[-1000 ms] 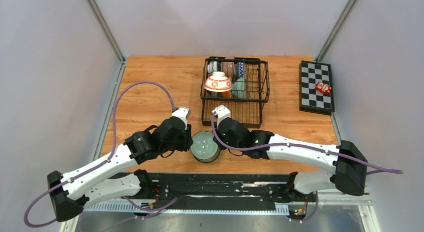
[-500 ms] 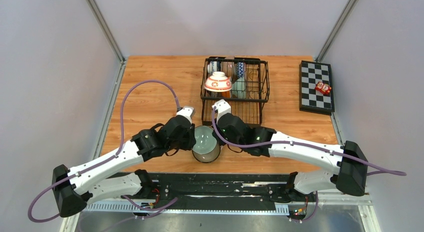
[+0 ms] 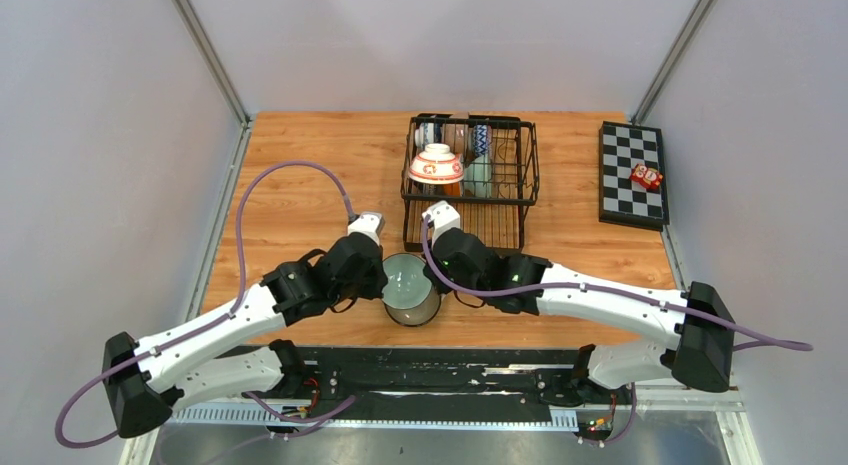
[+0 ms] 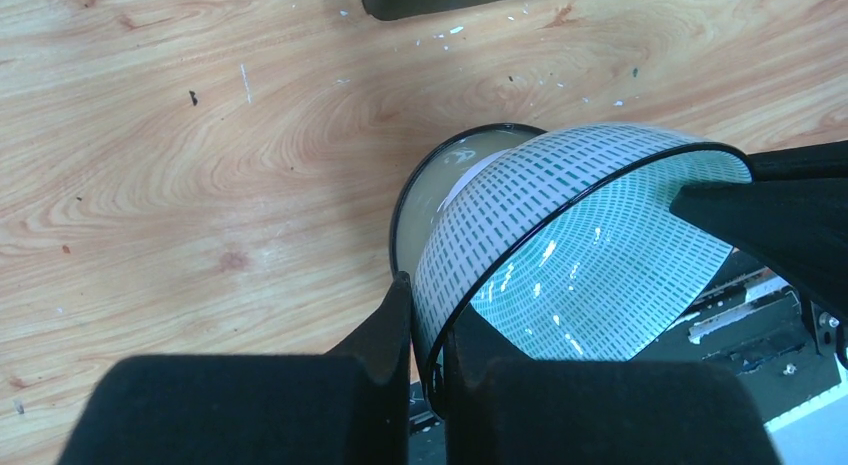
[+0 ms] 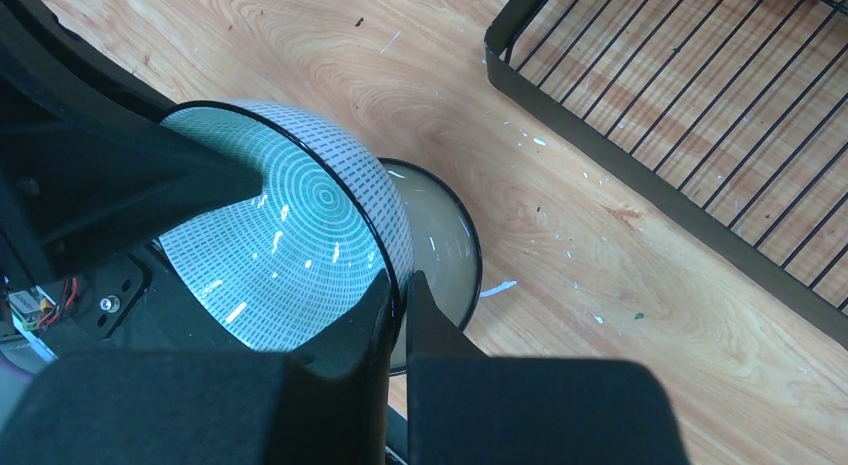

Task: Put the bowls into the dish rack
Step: Turn the bowl upside down on the dish rack.

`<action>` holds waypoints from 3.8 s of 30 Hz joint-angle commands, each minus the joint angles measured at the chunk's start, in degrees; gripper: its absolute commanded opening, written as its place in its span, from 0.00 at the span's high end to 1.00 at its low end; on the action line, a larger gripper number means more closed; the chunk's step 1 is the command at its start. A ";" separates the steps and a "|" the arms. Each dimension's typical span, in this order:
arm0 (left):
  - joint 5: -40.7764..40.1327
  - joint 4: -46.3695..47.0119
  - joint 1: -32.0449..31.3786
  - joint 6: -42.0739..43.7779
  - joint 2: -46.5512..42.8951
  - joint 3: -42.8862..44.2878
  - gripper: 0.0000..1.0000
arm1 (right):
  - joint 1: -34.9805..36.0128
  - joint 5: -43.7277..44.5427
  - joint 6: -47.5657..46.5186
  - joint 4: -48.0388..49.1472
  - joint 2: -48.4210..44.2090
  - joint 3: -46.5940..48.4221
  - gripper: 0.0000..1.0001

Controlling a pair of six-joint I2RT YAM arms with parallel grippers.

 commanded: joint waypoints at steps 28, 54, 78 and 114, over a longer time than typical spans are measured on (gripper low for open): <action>25.93 30.36 5.02 5.48 -15.38 -13.25 1.00 | -0.39 -17.17 3.13 13.20 -30.69 -19.34 0.08; 30.71 42.22 5.73 4.50 -18.65 -15.48 1.00 | -0.43 -29.30 3.80 29.12 -32.24 -22.36 0.00; 30.95 42.97 5.81 3.31 -17.29 -14.53 1.00 | -0.39 -28.85 3.10 30.13 -30.98 -21.01 0.97; 12.99 10.05 5.81 10.73 -18.12 6.36 0.08 | -0.47 -3.20 -22.36 2.79 -31.19 0.13 0.98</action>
